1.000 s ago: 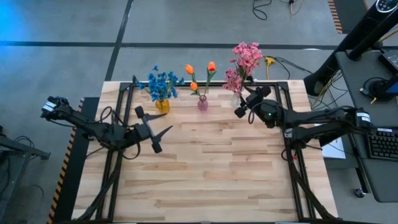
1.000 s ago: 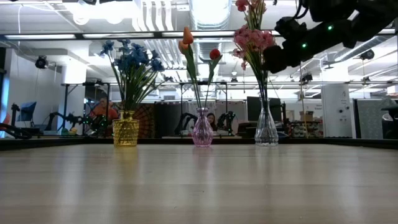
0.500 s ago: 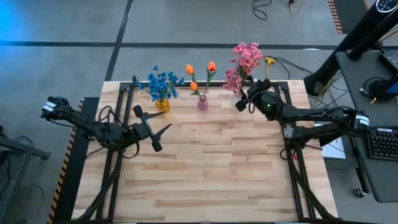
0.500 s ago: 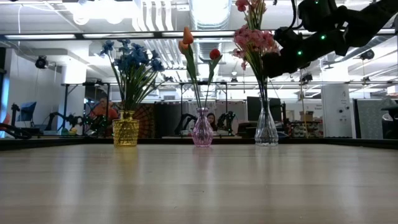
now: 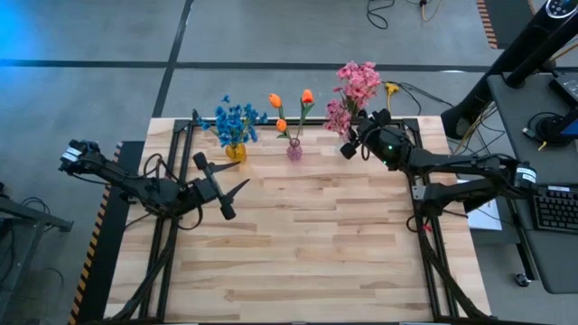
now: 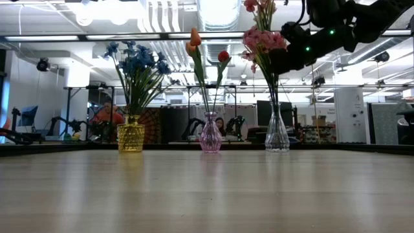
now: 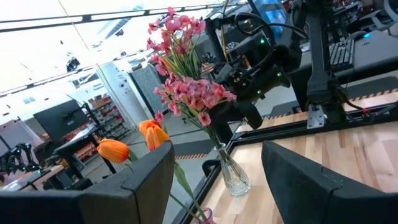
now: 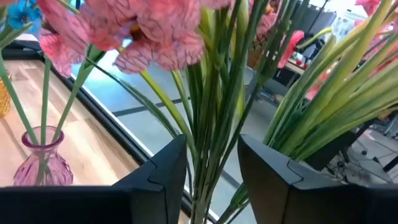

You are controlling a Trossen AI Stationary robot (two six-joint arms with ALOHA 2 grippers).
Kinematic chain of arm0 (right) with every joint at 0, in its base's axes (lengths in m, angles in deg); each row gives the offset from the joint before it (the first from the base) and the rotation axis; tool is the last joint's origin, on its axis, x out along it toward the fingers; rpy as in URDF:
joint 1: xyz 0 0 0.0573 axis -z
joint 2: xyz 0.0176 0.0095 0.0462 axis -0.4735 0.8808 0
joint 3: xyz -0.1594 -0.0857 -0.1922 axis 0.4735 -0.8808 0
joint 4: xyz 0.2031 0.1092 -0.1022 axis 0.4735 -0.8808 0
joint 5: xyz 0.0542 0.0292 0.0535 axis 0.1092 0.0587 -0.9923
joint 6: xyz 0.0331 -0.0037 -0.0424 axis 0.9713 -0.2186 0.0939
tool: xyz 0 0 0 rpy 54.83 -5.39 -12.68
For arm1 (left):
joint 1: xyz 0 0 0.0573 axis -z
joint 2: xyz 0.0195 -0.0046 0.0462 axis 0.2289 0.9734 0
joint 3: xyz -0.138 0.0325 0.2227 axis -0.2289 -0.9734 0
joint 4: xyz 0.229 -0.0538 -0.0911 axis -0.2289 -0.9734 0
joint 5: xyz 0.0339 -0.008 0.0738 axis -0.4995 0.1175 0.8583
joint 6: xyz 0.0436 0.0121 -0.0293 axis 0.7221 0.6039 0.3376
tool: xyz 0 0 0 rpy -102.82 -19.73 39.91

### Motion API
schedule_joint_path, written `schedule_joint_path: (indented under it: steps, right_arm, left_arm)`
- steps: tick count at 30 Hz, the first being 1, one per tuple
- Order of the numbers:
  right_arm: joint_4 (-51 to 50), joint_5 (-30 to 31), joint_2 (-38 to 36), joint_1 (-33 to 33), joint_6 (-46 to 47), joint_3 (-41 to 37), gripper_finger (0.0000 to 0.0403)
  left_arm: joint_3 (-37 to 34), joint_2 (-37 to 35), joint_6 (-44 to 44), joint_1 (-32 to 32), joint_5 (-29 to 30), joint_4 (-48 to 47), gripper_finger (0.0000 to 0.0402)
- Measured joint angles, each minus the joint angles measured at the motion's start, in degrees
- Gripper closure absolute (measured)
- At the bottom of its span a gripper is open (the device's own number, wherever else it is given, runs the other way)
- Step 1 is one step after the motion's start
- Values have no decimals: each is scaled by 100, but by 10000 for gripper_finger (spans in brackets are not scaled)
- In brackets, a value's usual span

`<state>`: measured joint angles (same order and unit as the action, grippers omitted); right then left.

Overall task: Sort flowers into vase by color
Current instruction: Adjust the pink flowers

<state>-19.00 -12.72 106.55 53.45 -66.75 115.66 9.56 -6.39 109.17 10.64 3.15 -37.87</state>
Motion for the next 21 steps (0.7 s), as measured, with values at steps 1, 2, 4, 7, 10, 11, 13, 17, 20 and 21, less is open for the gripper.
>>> schedule_joint_path:
  steps: [1,2,4,7,10,11,13,17,20,21]
  right_arm:
    - [-19,0,0,0,4,2,269]
    - [-32,2,0,0,6,3,274]
    - [-40,2,0,0,34,2,285]
    - [-50,2,0,0,97,2,307]
    - [-48,3,-1,0,104,2,332]
    - [-50,4,-1,-1,112,2,340]
    - [-50,3,-1,-2,116,2,355]
    - [-60,2,-2,-2,172,2,377]
    - [-94,2,-2,-2,221,6,388]
    - [-108,2,-2,-2,268,7,390]
  left_arm:
    - [0,0,0,0,0,0,177]
    - [0,0,0,0,0,0,177]
    - [0,0,0,0,0,0,177]
    - [0,0,0,-1,0,0,177]
    - [0,0,0,-1,0,-1,177]
    - [0,0,1,-1,0,0,177]
    - [0,0,0,0,0,-2,177]
    - [0,0,0,-2,0,-2,177]
    - [0,0,1,-2,0,-2,177]
    - [0,0,0,-2,0,-2,177]
